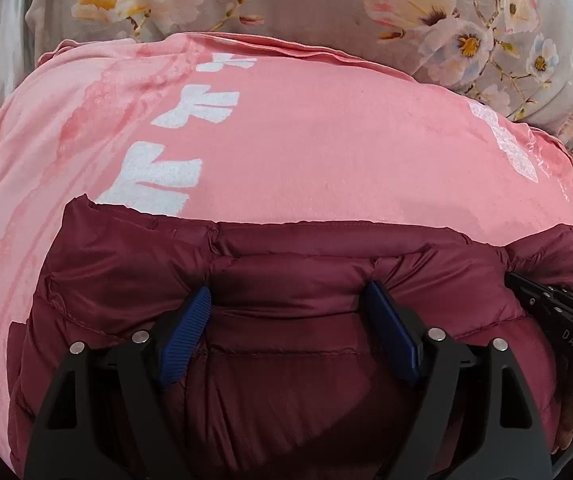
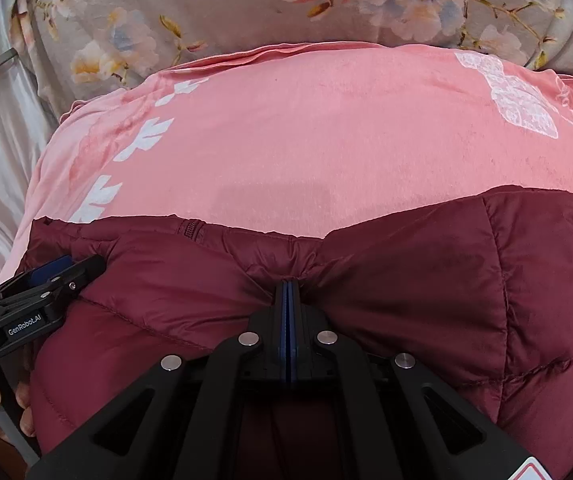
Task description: Fold large clothes
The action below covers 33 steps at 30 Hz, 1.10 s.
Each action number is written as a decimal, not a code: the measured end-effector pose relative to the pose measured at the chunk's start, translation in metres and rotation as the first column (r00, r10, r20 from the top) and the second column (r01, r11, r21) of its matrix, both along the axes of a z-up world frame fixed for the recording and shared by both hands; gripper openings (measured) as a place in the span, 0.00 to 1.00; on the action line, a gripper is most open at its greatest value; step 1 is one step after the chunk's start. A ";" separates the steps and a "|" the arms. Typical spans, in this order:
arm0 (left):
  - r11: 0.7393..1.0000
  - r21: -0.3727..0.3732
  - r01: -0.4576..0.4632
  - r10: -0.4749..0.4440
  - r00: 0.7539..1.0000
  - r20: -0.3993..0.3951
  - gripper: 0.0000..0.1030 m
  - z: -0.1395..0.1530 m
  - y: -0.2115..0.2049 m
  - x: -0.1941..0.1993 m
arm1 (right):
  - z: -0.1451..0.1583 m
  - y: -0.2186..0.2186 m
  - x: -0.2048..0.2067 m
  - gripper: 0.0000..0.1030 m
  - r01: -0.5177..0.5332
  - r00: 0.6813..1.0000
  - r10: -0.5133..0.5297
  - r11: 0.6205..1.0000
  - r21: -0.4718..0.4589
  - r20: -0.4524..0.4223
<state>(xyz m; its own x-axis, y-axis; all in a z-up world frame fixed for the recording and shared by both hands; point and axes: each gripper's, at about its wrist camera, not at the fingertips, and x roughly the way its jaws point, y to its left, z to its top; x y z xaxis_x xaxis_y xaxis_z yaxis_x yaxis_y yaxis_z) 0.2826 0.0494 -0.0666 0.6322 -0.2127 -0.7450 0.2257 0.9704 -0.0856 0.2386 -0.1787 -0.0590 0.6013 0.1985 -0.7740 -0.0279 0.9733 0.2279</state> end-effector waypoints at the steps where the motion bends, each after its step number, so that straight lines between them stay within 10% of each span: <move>1: 1.000 -0.001 -0.001 0.001 1.000 0.001 0.76 -0.001 0.000 0.000 | 0.000 0.000 0.000 0.00 0.000 1.000 0.000 1.000 -0.003 0.001; 17: 0.988 -0.089 -0.127 0.129 0.992 0.012 0.72 0.052 0.066 -0.009 | 0.067 0.067 -0.015 0.08 -0.117 0.992 0.113 0.990 0.083 0.059; 33: 0.971 -0.084 -0.225 0.222 0.974 -0.047 0.74 0.004 0.095 0.007 | 0.009 0.120 0.017 0.00 -0.158 0.986 0.162 0.984 0.081 -0.049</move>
<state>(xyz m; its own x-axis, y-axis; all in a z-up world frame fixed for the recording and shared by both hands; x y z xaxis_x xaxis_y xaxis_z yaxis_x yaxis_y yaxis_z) 0.2895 0.1440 -0.0622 0.6438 -0.1349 -0.7532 -0.0011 0.9842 -0.1772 0.2557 -0.0589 -0.0498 0.5137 0.3485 -0.7840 -0.1673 0.9369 0.3069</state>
